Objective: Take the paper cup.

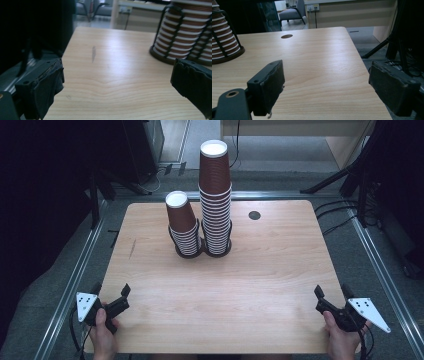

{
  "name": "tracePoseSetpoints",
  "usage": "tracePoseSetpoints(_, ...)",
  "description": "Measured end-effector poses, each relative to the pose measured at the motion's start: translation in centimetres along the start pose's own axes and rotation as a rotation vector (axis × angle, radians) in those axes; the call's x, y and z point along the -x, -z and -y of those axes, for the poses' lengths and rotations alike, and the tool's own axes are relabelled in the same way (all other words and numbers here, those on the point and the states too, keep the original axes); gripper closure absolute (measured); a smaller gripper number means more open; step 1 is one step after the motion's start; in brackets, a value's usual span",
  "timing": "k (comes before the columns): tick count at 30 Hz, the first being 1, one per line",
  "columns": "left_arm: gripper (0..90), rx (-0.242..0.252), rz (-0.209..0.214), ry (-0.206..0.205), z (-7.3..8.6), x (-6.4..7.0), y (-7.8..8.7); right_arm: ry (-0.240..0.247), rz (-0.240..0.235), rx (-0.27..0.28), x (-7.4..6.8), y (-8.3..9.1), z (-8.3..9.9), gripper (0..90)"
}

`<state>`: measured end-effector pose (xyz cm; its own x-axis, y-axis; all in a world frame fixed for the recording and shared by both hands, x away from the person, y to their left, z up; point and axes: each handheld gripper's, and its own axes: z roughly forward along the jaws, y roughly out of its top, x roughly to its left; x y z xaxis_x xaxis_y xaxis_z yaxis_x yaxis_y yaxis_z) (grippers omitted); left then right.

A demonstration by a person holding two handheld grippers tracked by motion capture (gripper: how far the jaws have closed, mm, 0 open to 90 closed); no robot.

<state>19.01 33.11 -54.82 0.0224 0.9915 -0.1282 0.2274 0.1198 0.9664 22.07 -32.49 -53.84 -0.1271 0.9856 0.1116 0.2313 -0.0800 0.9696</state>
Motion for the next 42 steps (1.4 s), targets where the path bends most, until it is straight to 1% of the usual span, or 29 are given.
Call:
tracePoseSetpoints(1, 0.0, -0.004, 0.013, 0.003, 0.0, 0.1, -0.1, 0.0, 0.0, 0.0, 0.0, 0.0, 0.0, 13.7)
tracePoseSetpoints(2, 0.0, -0.007, 0.017, -0.003, 0.1, 0.1, -0.1, 0.003, -0.001, -0.001, 0.0, 0.0, 0.0, 13.6)
tracePoseSetpoints(3, 0.0, -0.011, 0.009, -0.017, 0.1, 0.3, -0.2, 0.007, -0.004, -0.001, -0.1, -0.1, 0.0, 13.7)
tracePoseSetpoints(5, 0.0, -0.012, 0.011, -0.038, 0.1, 0.5, -0.2, 0.008, -0.005, -0.003, -0.2, -0.1, 0.0, 13.6)
tracePoseSetpoints(6, 0.0, -0.019, 0.003, -0.05, 0.1, 0.6, -0.3, 0.013, -0.013, -0.004, -0.3, -0.2, -0.1, 13.6)
tracePoseSetpoints(7, 0.0, -0.021, 0.0, -0.055, 0.1, 0.7, -0.3, 0.013, -0.013, -0.004, -0.3, -0.2, -0.1, 13.6)
tracePoseSetpoints(9, 0.0, -0.029, 0.008, -0.048, 0.0, 0.7, -0.4, 0.012, -0.012, -0.005, -0.5, -0.4, -0.1, 13.6)
tracePoseSetpoints(11, 0.0, -0.031, 0.014, -0.023, 0.0, 0.5, -0.4, 0.014, -0.009, -0.009, -0.7, -0.5, -0.2, 13.6)
tracePoseSetpoints(13, 0.0, -0.036, 0.012, -0.007, -0.1, 0.2, -0.5, 0.014, 0.0, -0.015, -1.0, -0.6, -0.5, 13.6)
tracePoseSetpoints(15, 0.0, -0.042, 0.027, 0.005, -0.1, 0.1, -0.6, 0.017, -0.001, -0.007, -1.4, -0.6, -0.8, 13.6)
tracePoseSetpoints(18, 0.0, -0.046, 0.048, 0.005, -0.1, 0.0, -0.6, 0.018, -0.019, -0.003, -2.1, -0.6, -1.2, 13.5)
tracePoseSetpoints(19, 0.0, -0.047, 0.051, 0.004, -0.1, 0.0, -0.6, 0.026, -0.025, -0.005, -2.4, -0.7, -1.2, 13.5)
tracePoseSetpoints(20, 0.0, -0.047, 0.052, 0.005, -0.1, 0.0, -0.6, 0.044, -0.033, -0.01, -3.3, -0.8, -1.4, 13.4)
tracePoseSetpoints(21, 0.0, -0.048, 0.052, 0.006, -0.1, 0.0, -0.6, 0.044, -0.033, -0.01, -3.3, -0.8, -1.4, 13.4)
tracePoseSetpoints(23, 0.0, -0.052, 0.053, 0.005, -0.1, 0.0, -0.6, 0.07, -0.034, -0.008, -4.3, -0.9, -1.7, 13.5)
tracePoseSetpoints(25, 0.0, -0.054, 0.053, 0.003, 0.0, 0.0, -0.7, 0.07, -0.053, 0.0, -5.0, -0.9, -2.0, 13.5)
tracePoseSetpoints(27, 0.0, -0.057, 0.053, 0.001, 0.0, 0.1, -0.7, 0.062, -0.076, 0.003, -6.1, -1.0, -2.6, 13.6)
tracePoseSetpoints(28, 0.0, -0.059, 0.05, -0.001, 0.0, 0.1, -0.8, 0.062, -0.076, 0.003, -6.1, -1.0, -2.6, 13.6)
tracePoseSetpoints(29, 0.0, -0.06, 0.044, -0.007, 0.0, 0.2, -0.8, 0.062, -0.087, 0.0, -6.4, -1.1, -2.7, 13.6)
tracePoseSetpoints(30, 0.0, -0.057, 0.042, -0.009, 0.0, 0.2, -0.8, 0.069, -0.09, -0.013, -6.9, -1.3, -2.9, 13.6)
tracePoseSetpoints(31, 0.0, -0.055, 0.04, -0.014, 0.0, 0.2, -0.7, 0.079, -0.091, -0.029, -7.8, -1.3, -3.3, 13.7)
tracePoseSetpoints(32, 0.0, -0.055, 0.041, -0.013, 0.0, 0.2, -0.7, 0.079, -0.091, -0.029, -7.8, -1.3, -3.3, 13.7)
tracePoseSetpoints(33, 0.0, -0.054, 0.042, -0.01, 0.0, 0.2, -0.7, 0.084, -0.104, -0.027, -8.1, -1.3, -3.4, 13.7)
tracePoseSetpoints(35, 0.0, -0.052, 0.05, 0.001, 0.0, 0.1, -0.7, 0.116, -0.121, -0.025, -9.0, -1.4, -3.7, 13.6)
tracePoseSetpoints(36, 0.0, -0.052, 0.053, 0.004, 0.0, 0.0, -0.7, 0.115, -0.127, -0.024, -9.3, -1.4, -3.8, 13.7)
tracePoseSetpoints(37, 0.0, -0.053, 0.055, 0.006, 0.0, 0.0, -0.6, 0.096, -0.134, -0.02, -9.8, -1.6, -4.2, 13.6)
tracePoseSetpoints(38, 0.0, -0.052, 0.057, 0.005, 0.0, 0.0, -0.6, 0.096, -0.134, -0.02, -9.8, -1.6, -4.2, 13.6)
tracePoseSetpoints(40, 0.0, -0.053, 0.065, 0.002, 0.0, 0.0, -0.6, 0.075, -0.134, -0.009, -10.3, -1.8, -4.7, 13.6)
tracePoseSetpoints(42, 0.0, -0.057, 0.061, -0.001, 0.0, 0.0, -0.6, 0.078, -0.135, -0.001, -10.9, -2.2, -5.3, 13.6)
